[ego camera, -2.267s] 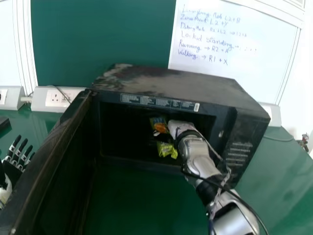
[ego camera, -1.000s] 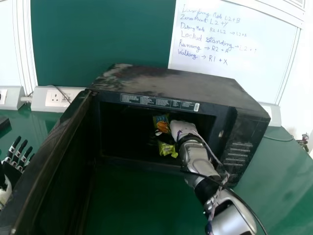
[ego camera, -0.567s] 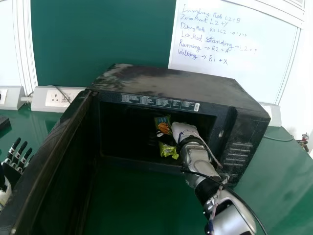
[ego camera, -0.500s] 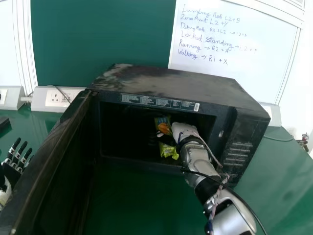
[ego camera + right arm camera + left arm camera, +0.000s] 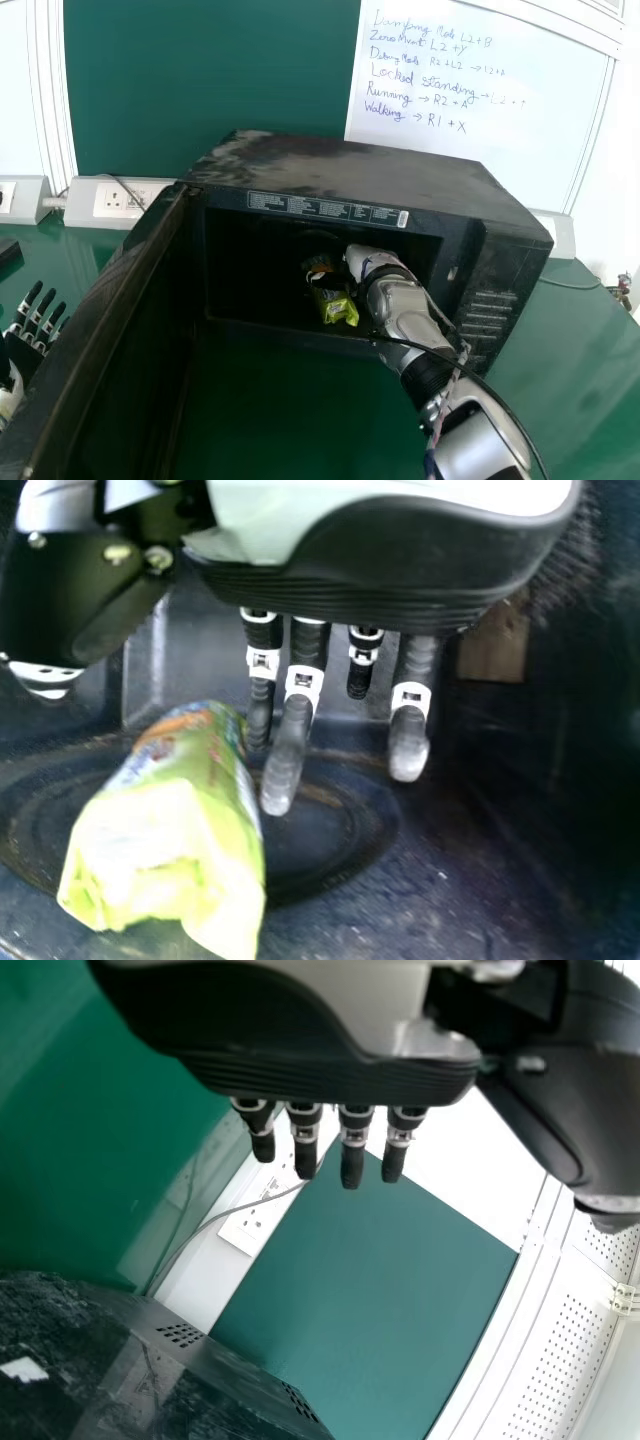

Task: Put biscuit inside oven

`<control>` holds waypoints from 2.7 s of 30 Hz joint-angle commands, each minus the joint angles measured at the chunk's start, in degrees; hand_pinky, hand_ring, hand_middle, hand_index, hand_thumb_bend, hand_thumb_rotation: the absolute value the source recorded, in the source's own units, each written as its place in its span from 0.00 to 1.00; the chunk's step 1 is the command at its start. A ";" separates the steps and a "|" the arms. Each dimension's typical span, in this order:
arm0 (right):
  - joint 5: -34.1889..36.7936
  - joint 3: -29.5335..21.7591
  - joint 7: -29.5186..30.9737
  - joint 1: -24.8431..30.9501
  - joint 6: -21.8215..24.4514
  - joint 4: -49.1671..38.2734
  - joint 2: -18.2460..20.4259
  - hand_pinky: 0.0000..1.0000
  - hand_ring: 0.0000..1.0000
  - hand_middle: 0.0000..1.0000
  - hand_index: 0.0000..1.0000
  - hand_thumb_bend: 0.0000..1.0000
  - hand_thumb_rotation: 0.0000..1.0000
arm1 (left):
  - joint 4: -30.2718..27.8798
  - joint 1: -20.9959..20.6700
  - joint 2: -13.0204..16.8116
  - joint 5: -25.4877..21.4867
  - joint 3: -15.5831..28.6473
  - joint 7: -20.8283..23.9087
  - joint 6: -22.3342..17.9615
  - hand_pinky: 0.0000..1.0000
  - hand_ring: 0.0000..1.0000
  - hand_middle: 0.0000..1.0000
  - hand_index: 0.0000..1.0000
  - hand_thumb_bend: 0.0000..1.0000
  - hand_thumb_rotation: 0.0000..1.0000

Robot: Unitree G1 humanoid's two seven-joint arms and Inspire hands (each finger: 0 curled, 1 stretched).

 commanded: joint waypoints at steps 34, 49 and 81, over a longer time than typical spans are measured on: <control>-6.63 -0.90 27.14 21.28 4.14 -56.13 -17.25 0.11 0.18 0.30 0.86 0.98 0.65 | 3.21 -3.11 0.16 -0.64 0.12 -1.42 -0.45 0.89 0.94 0.96 0.99 0.90 0.43; -9.83 -7.91 33.21 33.32 1.00 -75.39 -23.04 0.69 0.84 0.89 0.91 0.99 0.69 | 3.83 -3.21 0.70 -0.81 0.36 -1.98 -0.38 0.90 0.95 0.97 1.00 0.90 0.41; 26.99 -39.59 39.98 40.49 16.30 -82.45 -29.58 0.44 0.48 0.55 0.60 0.93 0.62 | 5.67 -3.13 2.24 -1.41 0.84 -3.34 0.05 0.89 0.95 0.97 1.00 0.89 0.41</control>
